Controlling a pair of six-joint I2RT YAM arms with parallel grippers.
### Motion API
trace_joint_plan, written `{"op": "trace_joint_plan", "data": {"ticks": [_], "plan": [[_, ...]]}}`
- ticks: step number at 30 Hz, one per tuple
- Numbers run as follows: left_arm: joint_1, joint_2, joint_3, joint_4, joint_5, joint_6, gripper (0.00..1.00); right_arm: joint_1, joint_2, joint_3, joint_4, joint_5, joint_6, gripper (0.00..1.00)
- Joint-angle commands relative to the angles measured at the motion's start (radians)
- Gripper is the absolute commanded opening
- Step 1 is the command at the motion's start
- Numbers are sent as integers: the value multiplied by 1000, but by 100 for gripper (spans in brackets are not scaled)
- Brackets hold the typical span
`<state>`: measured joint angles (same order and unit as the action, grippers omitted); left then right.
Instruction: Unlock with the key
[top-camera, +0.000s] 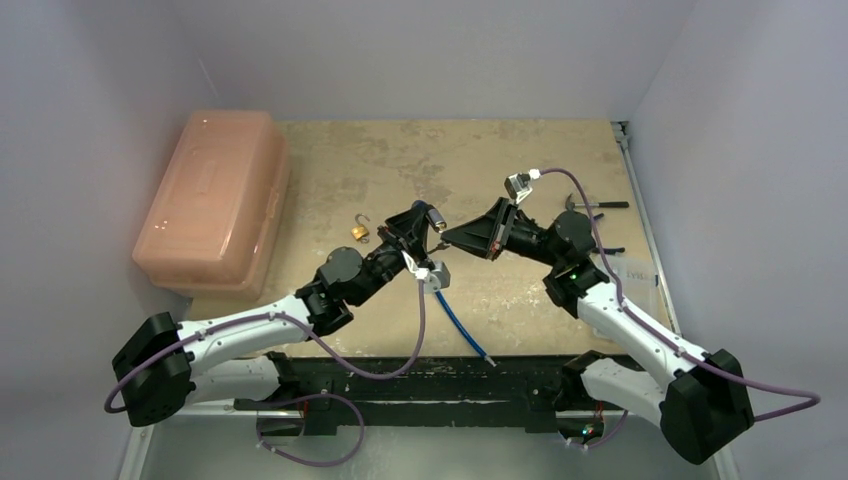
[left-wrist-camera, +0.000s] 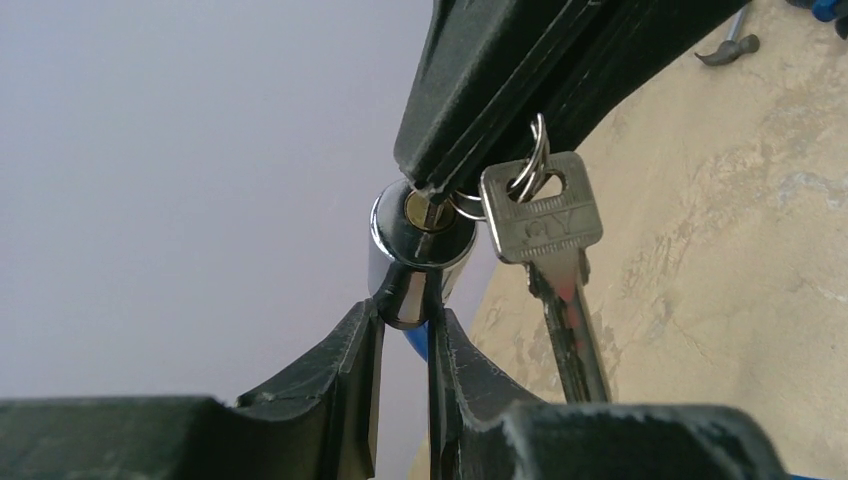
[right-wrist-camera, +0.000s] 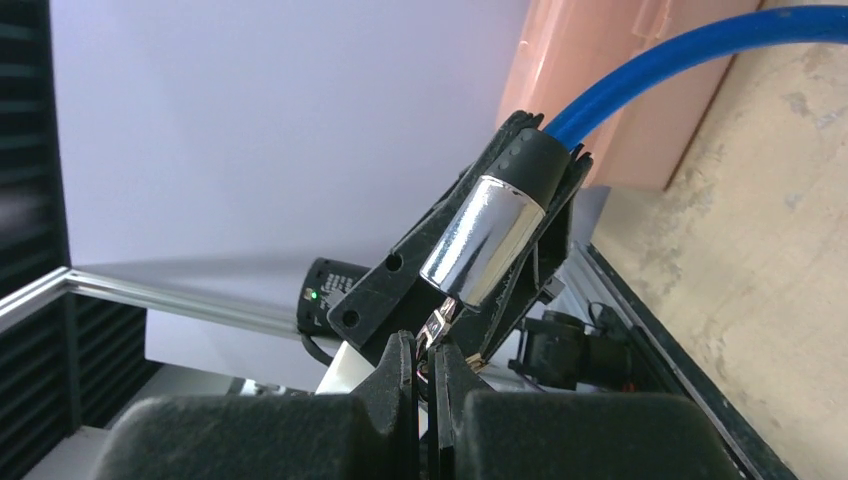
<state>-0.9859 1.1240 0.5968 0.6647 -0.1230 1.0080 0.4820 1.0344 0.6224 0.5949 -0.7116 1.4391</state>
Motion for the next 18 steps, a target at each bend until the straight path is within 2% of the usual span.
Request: {"op": "trace_joint_plan", "data": {"ticks": [1, 5, 16, 18], "plan": [[-46, 5, 1, 148, 155, -82, 0, -13, 30, 10, 143, 208, 50, 0], [-46, 13, -3, 145, 155, -80, 0, -13, 20, 20, 54, 194, -15, 0], [-46, 23, -9, 141, 139, -59, 1, -13, 7, 26, -38, 208, -90, 0], [-46, 19, -19, 141, 159, -50, 26, -14, 3, 45, -76, 224, -120, 0]]}}
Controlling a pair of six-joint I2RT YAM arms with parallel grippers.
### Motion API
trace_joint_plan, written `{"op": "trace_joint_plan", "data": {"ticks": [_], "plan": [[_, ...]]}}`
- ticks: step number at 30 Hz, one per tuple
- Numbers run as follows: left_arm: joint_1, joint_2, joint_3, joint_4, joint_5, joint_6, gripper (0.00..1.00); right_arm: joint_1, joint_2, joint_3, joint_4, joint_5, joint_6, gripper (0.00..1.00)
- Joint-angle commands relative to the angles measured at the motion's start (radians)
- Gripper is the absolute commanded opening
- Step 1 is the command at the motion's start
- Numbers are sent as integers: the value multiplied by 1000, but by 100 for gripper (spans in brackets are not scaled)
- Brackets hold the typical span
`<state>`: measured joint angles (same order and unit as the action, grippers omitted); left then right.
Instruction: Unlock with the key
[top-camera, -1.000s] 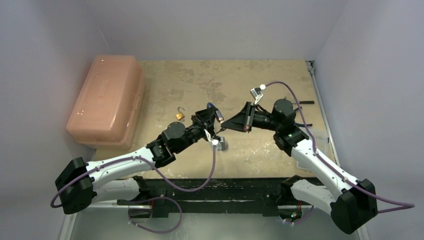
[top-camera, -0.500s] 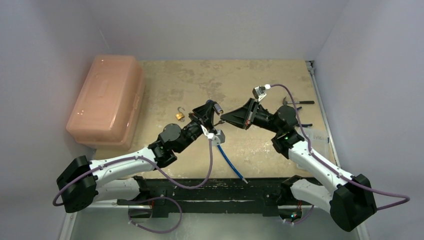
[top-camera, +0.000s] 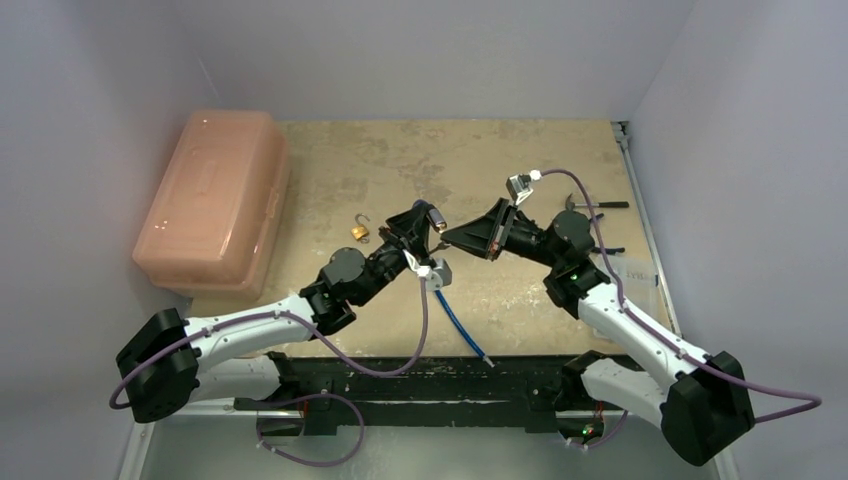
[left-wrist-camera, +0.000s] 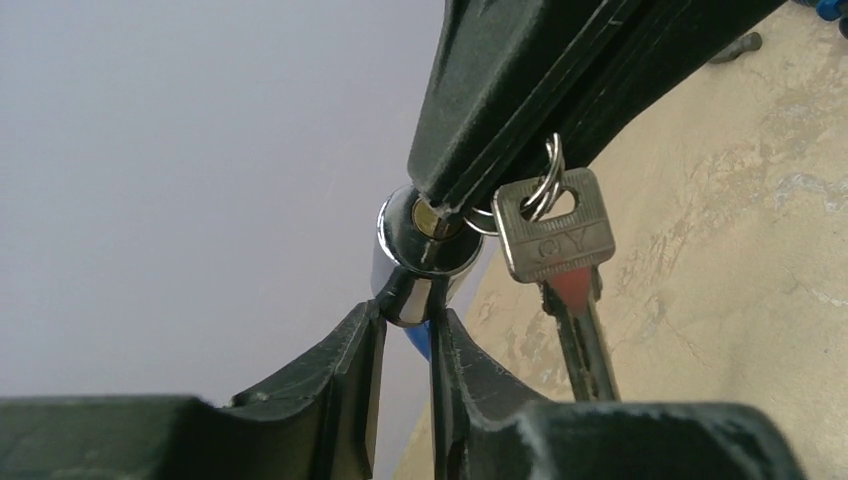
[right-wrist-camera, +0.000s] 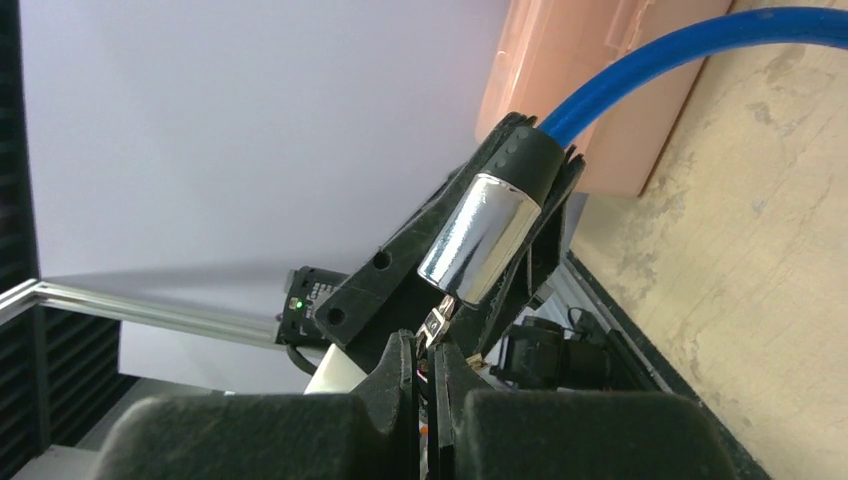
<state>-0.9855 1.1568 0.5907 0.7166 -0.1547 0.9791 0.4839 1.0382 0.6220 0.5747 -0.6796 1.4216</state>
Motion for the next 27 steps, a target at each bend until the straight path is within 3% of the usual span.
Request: {"op": "trace_joint_plan", "data": {"ticks": [1, 7, 9, 15, 18, 20, 22, 23, 27], "plan": [[-47, -18, -22, 95, 201, -10, 41, -16, 0, 62, -76, 198, -125, 0], [-47, -22, -48, 113, 225, -16, 85, -19, 21, 130, -137, 212, -168, 0], [-47, -20, -48, 115, 228, -33, 93, -23, 35, 148, -138, 212, -171, 0], [-47, 9, -44, 183, 160, -101, 96, -43, 53, 201, -197, 233, -228, 0], [-47, 40, -45, 273, 58, -152, 98, -62, 51, 211, -229, 236, -255, 0], [-47, 41, -55, 404, -53, -300, 99, -77, 47, 207, -238, 233, -262, 0], [-48, 14, -50, 498, -269, -507, 99, -88, 41, 202, -244, 222, -268, 0], [-47, 4, -32, 490, -350, -570, 99, -91, 40, 203, -251, 217, -274, 0], [-47, 2, 84, 217, -413, -560, 93, -97, 22, 201, -308, 221, -312, 0]]}}
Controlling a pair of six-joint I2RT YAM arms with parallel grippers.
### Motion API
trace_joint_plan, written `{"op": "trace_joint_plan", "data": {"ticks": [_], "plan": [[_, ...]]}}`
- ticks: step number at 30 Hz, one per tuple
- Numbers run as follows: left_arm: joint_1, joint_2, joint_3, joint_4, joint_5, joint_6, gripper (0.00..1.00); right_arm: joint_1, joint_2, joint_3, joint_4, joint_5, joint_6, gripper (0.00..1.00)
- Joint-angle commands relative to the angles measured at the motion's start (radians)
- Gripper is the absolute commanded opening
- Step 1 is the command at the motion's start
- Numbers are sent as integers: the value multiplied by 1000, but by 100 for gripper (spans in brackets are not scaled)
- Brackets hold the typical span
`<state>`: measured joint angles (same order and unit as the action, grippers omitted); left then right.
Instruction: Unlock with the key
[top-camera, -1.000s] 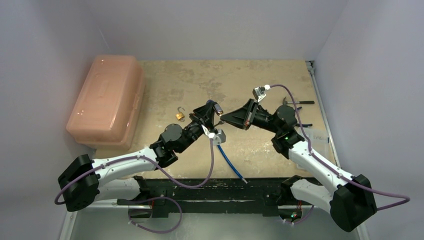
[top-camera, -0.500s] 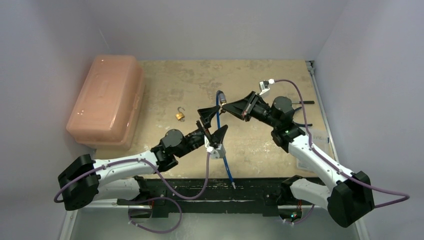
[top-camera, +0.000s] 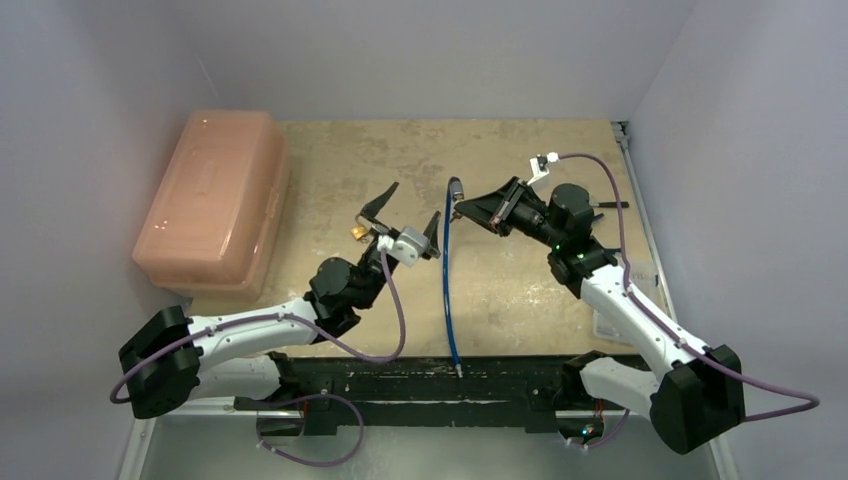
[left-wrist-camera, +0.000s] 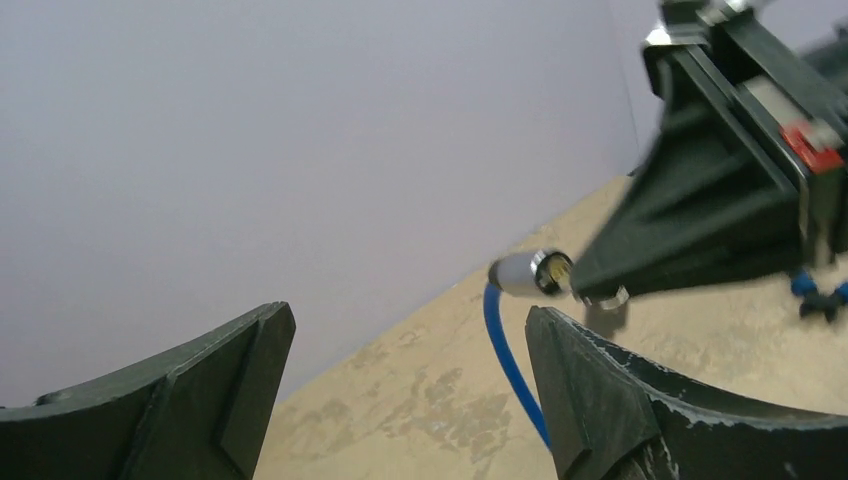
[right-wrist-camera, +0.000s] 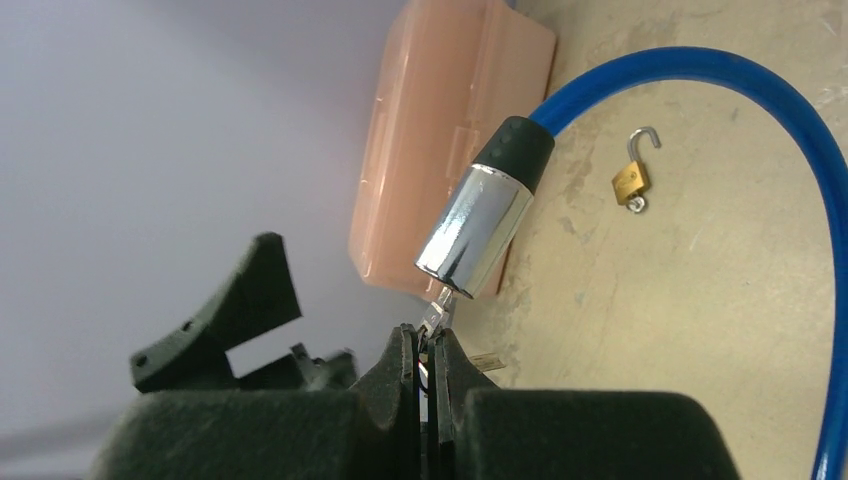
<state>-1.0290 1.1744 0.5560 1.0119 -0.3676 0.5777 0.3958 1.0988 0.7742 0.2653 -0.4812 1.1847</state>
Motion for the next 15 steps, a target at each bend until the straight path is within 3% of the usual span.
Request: {"op": "trace_joint_plan", "data": {"ticks": [1, 5, 12, 15], "plan": [[-4, -2, 152, -138, -240, -191, 93, -9, -43, 50, -22, 26, -88, 0], [-3, 12, 334, -553, -229, -393, 92, -12, -63, 61, -108, 57, -144, 0], [-3, 15, 488, -1045, -89, -747, 92, -17, -85, 52, -165, 70, -190, 0], [-4, 33, 515, -1194, -96, -873, 92, -20, -86, 51, -167, 70, -195, 0]]}}
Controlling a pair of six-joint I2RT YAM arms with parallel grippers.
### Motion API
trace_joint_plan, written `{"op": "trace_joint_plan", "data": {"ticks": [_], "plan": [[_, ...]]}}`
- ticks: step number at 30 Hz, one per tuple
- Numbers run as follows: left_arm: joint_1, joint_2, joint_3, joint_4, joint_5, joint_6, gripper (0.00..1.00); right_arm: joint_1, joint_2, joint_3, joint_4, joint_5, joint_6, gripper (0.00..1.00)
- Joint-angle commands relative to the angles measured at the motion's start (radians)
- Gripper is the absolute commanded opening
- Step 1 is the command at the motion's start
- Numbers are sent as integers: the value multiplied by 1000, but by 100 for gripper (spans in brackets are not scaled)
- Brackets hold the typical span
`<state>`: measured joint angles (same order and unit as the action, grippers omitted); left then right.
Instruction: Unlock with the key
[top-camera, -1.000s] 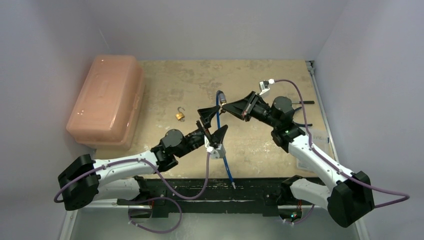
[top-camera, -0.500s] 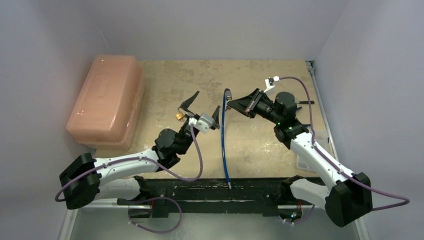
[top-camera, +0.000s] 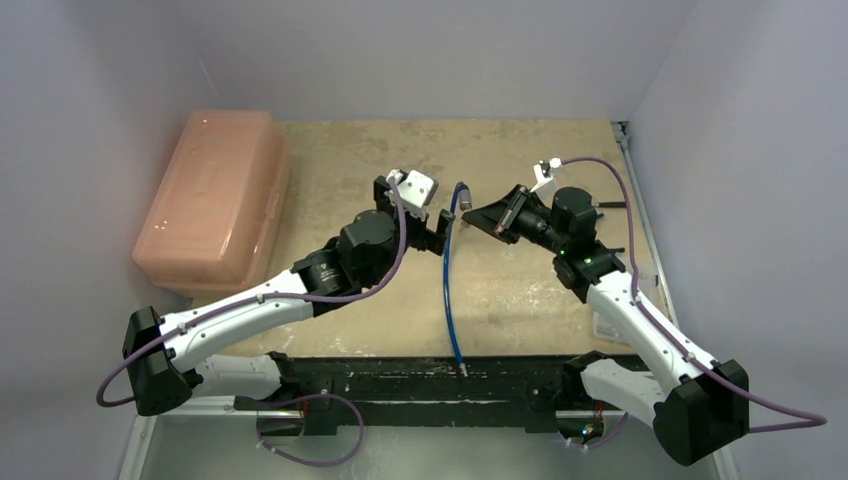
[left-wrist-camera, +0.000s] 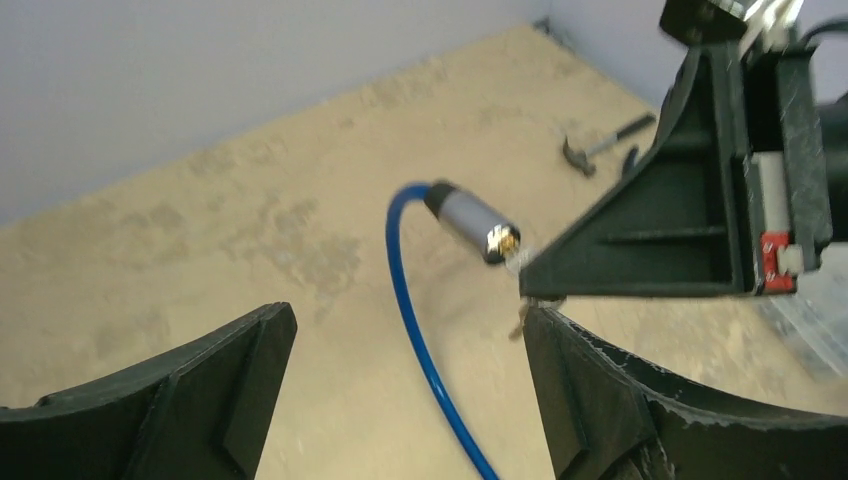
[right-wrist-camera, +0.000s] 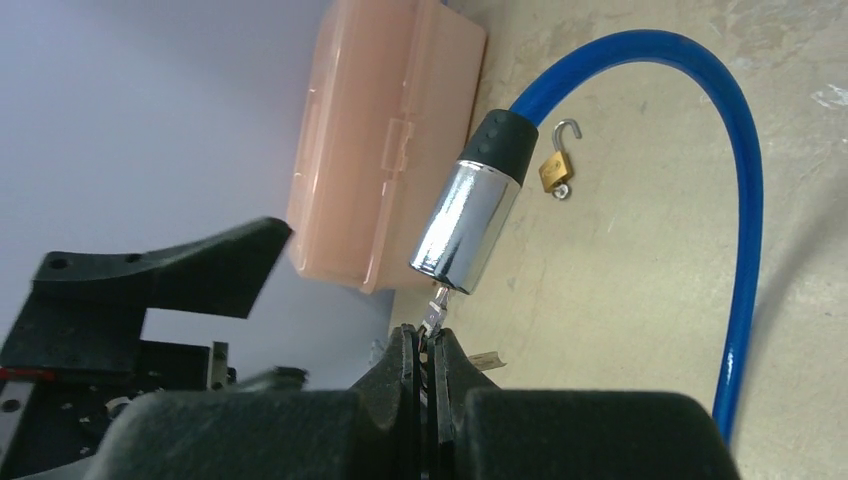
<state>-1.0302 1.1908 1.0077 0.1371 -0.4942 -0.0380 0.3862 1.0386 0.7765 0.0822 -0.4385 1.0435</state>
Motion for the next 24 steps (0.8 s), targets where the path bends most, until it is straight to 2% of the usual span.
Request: {"op": "trace_joint_plan", "data": {"ticks": [1, 7, 12, 19, 24], "plan": [[-4, 23, 62, -356, 20, -300, 92, -11, -26, 50, 16, 27, -55, 0], [-24, 88, 58, -517, 13, -497, 90, -20, -26, 55, -9, 41, -68, 0], [-65, 139, 17, -509, 50, -634, 86, -27, -35, 56, -28, 43, -82, 0], [-143, 272, 3, -498, 31, -807, 79, -32, -78, 39, -70, 76, -104, 0], [-171, 397, 28, -563, 13, -889, 76, -34, -104, 32, -103, 87, -117, 0]]}}
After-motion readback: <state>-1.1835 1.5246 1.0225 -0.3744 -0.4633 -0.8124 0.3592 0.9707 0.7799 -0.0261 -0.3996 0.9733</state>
